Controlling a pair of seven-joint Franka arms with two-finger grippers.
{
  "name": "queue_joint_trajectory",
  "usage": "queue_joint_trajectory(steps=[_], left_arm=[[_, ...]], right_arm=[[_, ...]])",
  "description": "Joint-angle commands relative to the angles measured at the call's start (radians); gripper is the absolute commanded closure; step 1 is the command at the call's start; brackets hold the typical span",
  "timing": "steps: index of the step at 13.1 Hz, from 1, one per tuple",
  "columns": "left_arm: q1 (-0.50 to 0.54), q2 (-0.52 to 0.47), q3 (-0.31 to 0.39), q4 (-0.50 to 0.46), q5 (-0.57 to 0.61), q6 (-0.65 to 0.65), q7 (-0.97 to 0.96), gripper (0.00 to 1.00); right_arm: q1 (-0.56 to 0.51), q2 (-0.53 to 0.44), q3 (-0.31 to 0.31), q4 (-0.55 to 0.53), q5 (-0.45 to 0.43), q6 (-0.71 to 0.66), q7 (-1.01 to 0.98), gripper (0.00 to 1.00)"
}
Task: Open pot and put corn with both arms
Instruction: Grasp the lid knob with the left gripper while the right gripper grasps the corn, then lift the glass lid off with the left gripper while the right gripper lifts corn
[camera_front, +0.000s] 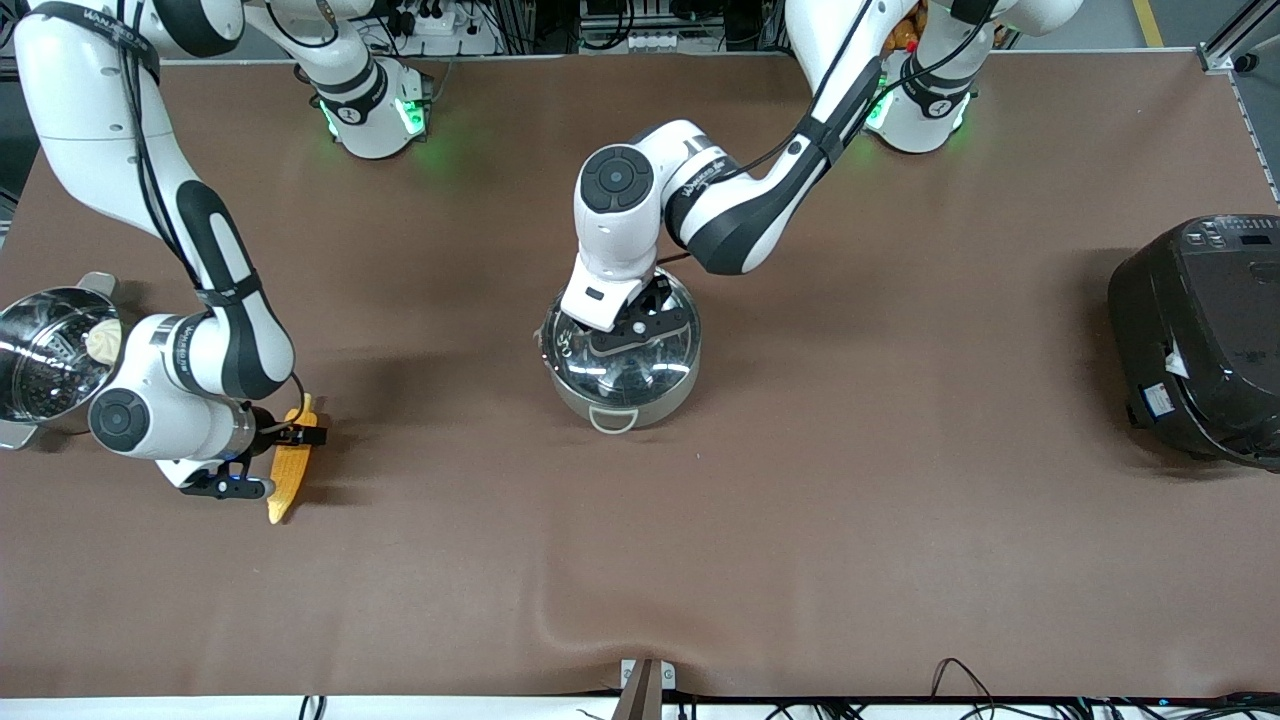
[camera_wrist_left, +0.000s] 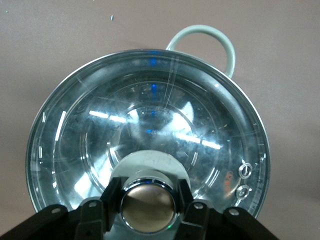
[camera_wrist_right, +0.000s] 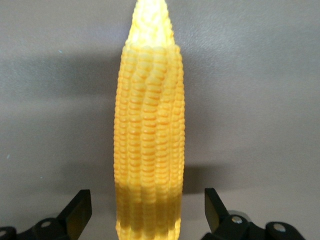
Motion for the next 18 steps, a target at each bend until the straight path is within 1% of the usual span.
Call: queue_joint_trajectory(steps=[1, 2, 3, 4, 6, 8, 10, 11, 13, 15, 17, 18], left_arm=[[0.006, -0.045, 0.007, 0.004, -0.001, -0.064, -0.013, 1.0], [0.008, -0.077, 0.007, 0.004, -0.001, -0.085, -0.014, 1.0], [0.014, -0.108, 0.012, 0.004, -0.001, -0.113, -0.011, 1.0], [0.046, -0.146, 0.013, 0.003, 0.001, -0.147, -0.005, 1.0], [0.125, -0.223, 0.007, -0.013, 0.001, -0.216, 0.045, 1.0], [0.217, -0.286, 0.007, -0.032, -0.001, -0.274, 0.177, 1.0], [0.32, -0.341, 0.004, -0.081, -0.002, -0.276, 0.296, 1.0], [0.365, -0.362, 0.003, -0.114, -0.004, -0.276, 0.373, 1.0], [0.457, -0.396, 0.004, -0.198, -0.001, -0.261, 0.523, 1.0], [0.536, -0.395, 0.003, -0.246, 0.001, -0.231, 0.626, 1.0], [0.605, -0.398, 0.003, -0.339, 0.001, -0.15, 0.718, 1.0], [0.624, -0.399, 0.003, -0.389, 0.001, -0.109, 0.751, 1.0]], right_arm=[[0.001, 0.043, 0.0, 0.031, 0.012, 0.025, -0.02, 0.0], [0.001, 0.043, 0.0, 0.031, 0.012, 0.027, -0.04, 0.0], [-0.005, 0.043, 0.0, 0.031, 0.004, 0.027, -0.087, 0.5], [-0.005, 0.043, 0.0, 0.036, 0.01, 0.026, -0.166, 0.99], [-0.008, 0.043, 0.0, 0.046, 0.012, 0.026, -0.19, 1.0], [-0.01, 0.043, 0.0, 0.06, 0.013, 0.018, -0.196, 1.0], [0.001, 0.026, 0.0, 0.062, 0.004, -0.008, -0.202, 1.0], [0.003, 0.012, 0.001, 0.068, 0.0, -0.035, -0.237, 1.0], [0.016, -0.005, 0.001, 0.101, -0.001, -0.069, -0.352, 1.0], [0.045, -0.026, 0.006, 0.131, -0.001, -0.108, -0.418, 1.0], [0.101, -0.064, 0.007, 0.143, -0.001, -0.163, -0.452, 1.0], [0.143, -0.086, 0.006, 0.143, -0.002, -0.186, -0.451, 1.0]])
